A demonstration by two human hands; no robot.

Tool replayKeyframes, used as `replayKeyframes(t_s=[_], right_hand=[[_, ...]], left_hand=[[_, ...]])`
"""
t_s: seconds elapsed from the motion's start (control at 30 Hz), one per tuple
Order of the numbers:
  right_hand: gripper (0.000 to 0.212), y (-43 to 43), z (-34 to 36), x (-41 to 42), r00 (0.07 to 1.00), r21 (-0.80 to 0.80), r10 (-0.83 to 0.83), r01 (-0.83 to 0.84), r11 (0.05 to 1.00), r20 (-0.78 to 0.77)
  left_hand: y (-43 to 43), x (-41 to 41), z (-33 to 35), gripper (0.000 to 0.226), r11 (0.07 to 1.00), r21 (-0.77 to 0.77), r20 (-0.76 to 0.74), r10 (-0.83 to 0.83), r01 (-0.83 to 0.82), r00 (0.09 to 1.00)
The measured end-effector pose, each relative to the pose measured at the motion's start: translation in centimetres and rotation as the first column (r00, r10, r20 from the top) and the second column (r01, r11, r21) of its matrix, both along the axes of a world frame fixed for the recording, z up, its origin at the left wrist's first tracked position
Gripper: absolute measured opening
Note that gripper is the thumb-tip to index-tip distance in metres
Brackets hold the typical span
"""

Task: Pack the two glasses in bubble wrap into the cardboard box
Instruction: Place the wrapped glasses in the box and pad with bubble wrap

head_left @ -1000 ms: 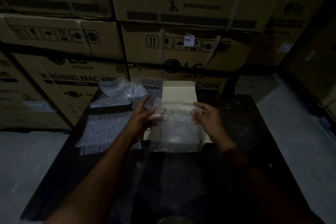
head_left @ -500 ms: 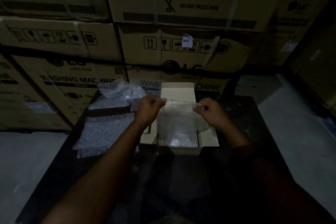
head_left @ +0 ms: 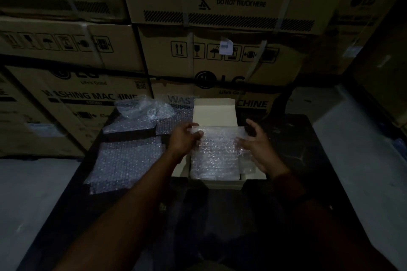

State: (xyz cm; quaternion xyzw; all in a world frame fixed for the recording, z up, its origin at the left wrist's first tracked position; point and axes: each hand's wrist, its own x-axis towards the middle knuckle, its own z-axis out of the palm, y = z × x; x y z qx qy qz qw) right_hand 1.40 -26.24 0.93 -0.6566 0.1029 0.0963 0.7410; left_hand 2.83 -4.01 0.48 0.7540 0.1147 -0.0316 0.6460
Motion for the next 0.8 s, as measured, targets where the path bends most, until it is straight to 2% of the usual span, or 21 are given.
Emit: replayKeyframes(t_s=[0.07,0.13,0.17,0.23,0.33,0.47,0.53,0.67,0.73,0.77,0.8], right_hand=[[0.061,0.1,-1.0,-0.2,0.999,-0.097,0.025,-0.022,0.995,0.030],[0.048,0.3,-2.3,-0.1,0.998,-0.325,0.051,-0.037,0.945,0.036],[0.045,0.4,-2.9,0.0,0.996,-0.467,0.084,-0.057,0.882,0.036],[0.046,0.6,-3.8,0.0,0.982,-0.706,0.187,-0.119,0.698,0.020],[0.050,0.9,-4.8,-0.4,0.936,-0.891,0.349,-0.189,0.412,-0.037],[0.049,1.1,-5.4,-0.2,0.898,-0.995,0.439,-0.080,0.066,-0.043],[0.049,1.0,-5.7,0.1,0.874,-0.999,0.484,-0.027,-0.042,-0.044],[0.049,0.6,-5.3,0.7,0.857,-0.988,0.510,0.010,-0.154,-0.071],[0.053,0.2,-4.9,0.8,0.830,-0.997,0.557,0.004,-0.080,-0.041],[0.058,0.0,-4.8,0.7,0.799,-0.999,0.599,-0.037,-0.032,-0.049],[0.062,-0.2,-4.8,0.5,0.753,-0.995,0.652,-0.098,-0.025,-0.091]], left_hand=[[-0.1,0.3,-0.8,0.036,0.990,0.143,0.019,-0.017,0.014,1.000],[-0.2,0.6,-1.5,0.051,0.956,0.285,-0.012,-0.070,0.070,0.997],[-0.2,0.7,-1.7,0.057,0.911,0.393,-0.042,-0.114,0.121,0.993],[0.0,0.7,-2.6,0.062,0.798,0.560,-0.096,-0.207,0.224,0.974],[0.2,0.6,-3.4,0.056,0.699,0.644,-0.126,-0.305,0.312,0.944],[0.0,0.3,-3.5,0.059,0.321,0.905,-0.159,-0.354,0.280,0.922],[0.2,0.0,-3.6,0.062,0.245,0.935,-0.143,-0.402,0.256,0.904],[1.3,0.0,-3.8,0.085,0.019,0.905,-0.336,-0.582,0.425,0.741],[1.7,0.1,-4.0,0.099,-0.070,0.872,-0.426,-0.594,0.485,0.682],[1.7,0.2,-4.2,0.103,-0.089,0.862,-0.449,-0.591,0.499,0.671],[1.8,0.3,-4.4,0.107,-0.096,0.855,-0.462,-0.586,0.509,0.666]])
